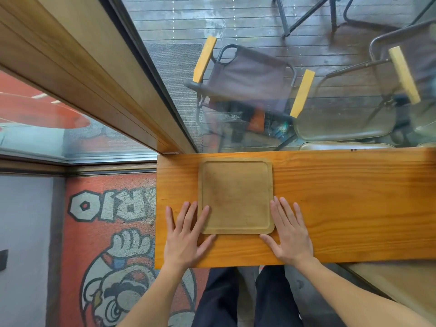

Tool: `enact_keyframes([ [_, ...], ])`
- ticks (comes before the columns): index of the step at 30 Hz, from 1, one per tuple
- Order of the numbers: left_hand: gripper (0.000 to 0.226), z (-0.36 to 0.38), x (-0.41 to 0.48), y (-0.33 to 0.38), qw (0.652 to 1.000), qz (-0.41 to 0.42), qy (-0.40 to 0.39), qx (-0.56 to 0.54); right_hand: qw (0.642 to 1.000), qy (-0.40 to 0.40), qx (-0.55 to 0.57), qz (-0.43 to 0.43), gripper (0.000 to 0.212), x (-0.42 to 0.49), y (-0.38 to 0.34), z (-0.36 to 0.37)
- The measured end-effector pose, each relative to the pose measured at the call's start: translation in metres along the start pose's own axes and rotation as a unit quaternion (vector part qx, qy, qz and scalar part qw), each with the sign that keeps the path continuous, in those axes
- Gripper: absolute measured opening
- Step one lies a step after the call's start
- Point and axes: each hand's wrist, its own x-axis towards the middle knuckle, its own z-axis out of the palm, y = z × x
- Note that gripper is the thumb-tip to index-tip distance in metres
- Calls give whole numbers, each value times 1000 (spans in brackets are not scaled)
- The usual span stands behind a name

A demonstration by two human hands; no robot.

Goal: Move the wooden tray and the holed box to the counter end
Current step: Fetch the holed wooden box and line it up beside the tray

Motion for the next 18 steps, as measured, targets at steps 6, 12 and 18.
enact_keyframes([
  [6,79,-1,1,1,1000,-6,-21,8,1000,-4,0,13,85,1,0,1],
  [12,74,-1,0,1,1000,-7,-27,9,1000,-4,0,27,80,1,-1,2],
  [18,71,-2,0,1,999,-8,-34,11,1000,10,11,23,81,0,0,3],
])
